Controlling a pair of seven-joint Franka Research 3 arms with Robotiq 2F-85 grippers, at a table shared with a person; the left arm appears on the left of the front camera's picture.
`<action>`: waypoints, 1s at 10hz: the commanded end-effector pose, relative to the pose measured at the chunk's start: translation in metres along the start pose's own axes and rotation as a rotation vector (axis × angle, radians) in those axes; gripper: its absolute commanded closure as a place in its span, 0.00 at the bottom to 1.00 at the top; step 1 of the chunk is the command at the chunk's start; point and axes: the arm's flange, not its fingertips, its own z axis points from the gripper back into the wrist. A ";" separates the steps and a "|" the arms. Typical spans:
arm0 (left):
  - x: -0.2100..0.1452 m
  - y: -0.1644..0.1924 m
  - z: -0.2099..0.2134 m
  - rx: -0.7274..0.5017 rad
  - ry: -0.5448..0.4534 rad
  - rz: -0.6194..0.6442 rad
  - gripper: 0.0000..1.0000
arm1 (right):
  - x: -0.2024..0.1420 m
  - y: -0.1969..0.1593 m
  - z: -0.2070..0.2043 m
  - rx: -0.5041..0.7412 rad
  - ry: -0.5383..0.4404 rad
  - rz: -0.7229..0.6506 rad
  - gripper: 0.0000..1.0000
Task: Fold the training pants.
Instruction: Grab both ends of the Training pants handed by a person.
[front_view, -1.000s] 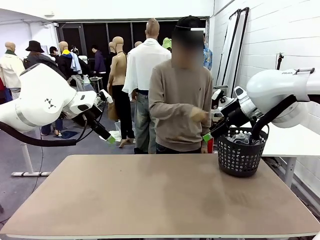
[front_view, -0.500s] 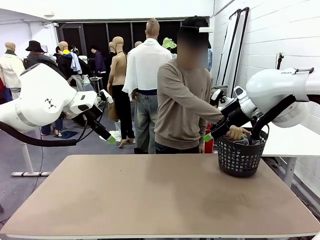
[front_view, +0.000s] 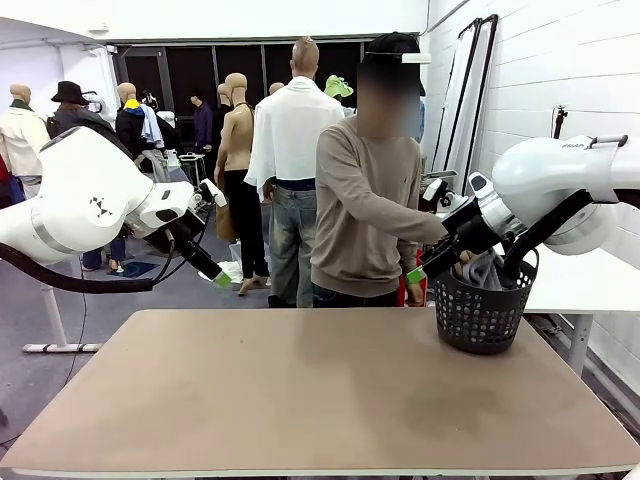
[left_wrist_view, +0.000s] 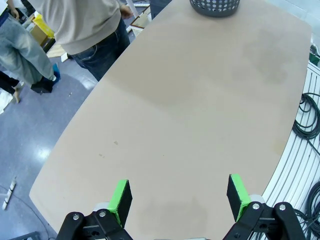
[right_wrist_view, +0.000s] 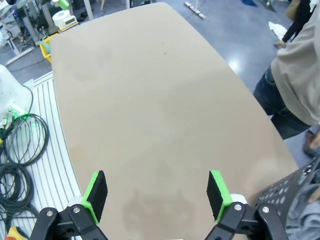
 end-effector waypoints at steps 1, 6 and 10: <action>0.000 0.000 0.002 -0.011 0.003 -0.014 0.00 | 0.000 -0.002 -0.002 0.022 -0.027 0.011 0.00; 0.000 0.000 0.002 -0.011 0.003 -0.014 0.00 | 0.000 -0.002 -0.002 0.022 -0.027 0.011 0.00; 0.000 0.000 0.002 -0.011 0.003 -0.014 0.00 | 0.000 -0.002 -0.002 0.022 -0.027 0.011 0.00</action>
